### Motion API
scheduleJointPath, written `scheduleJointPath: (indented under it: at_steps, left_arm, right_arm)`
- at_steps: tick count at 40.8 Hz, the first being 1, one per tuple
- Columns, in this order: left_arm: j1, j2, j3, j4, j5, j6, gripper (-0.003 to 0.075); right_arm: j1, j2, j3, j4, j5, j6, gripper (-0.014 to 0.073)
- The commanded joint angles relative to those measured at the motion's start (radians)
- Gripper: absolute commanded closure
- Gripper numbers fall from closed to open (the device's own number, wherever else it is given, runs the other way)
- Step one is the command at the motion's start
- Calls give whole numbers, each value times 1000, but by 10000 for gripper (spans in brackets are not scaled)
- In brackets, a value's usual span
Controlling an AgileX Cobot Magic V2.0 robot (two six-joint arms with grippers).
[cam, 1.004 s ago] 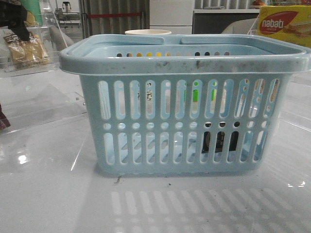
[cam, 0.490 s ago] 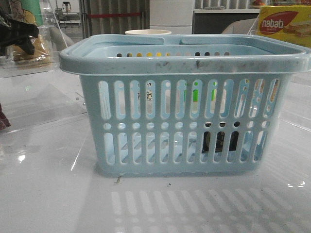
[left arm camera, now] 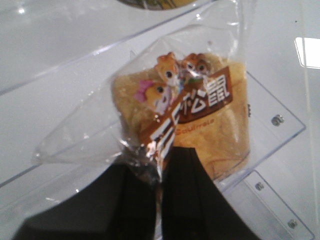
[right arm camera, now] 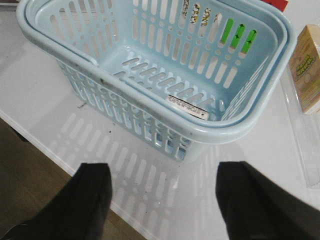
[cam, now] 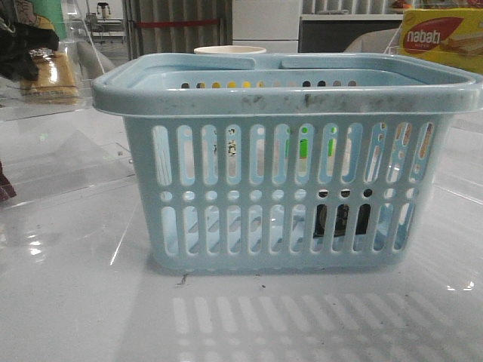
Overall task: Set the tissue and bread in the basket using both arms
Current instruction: 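Carry the bread cake over the basket and release it inside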
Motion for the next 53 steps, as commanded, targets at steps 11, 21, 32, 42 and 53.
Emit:
scheduleJointPath:
  at_steps: [11, 21, 32, 42, 53]
  left_arm:
    - [-54, -261, -115, -7, 163, 20, 629]
    - [-206, -377, -160, -7, 377, 57, 629]
    - [-457, -370, -160, -7, 447, 151, 629]
    - [-594, -293, -160, 15, 453, 151, 599]
    - [-626, -269, -160, 13, 453, 151, 267]
  right_arm:
    - [0, -4, -27, -1, -64, -11, 45]
    - [0, -4, -27, -1, -64, -11, 45]
    - [0, -4, -27, -1, -64, -11, 45]
    - [0, -4, -27, -1, -64, -11, 45]
    - [0, -4, -27, -1, -64, -11, 45]
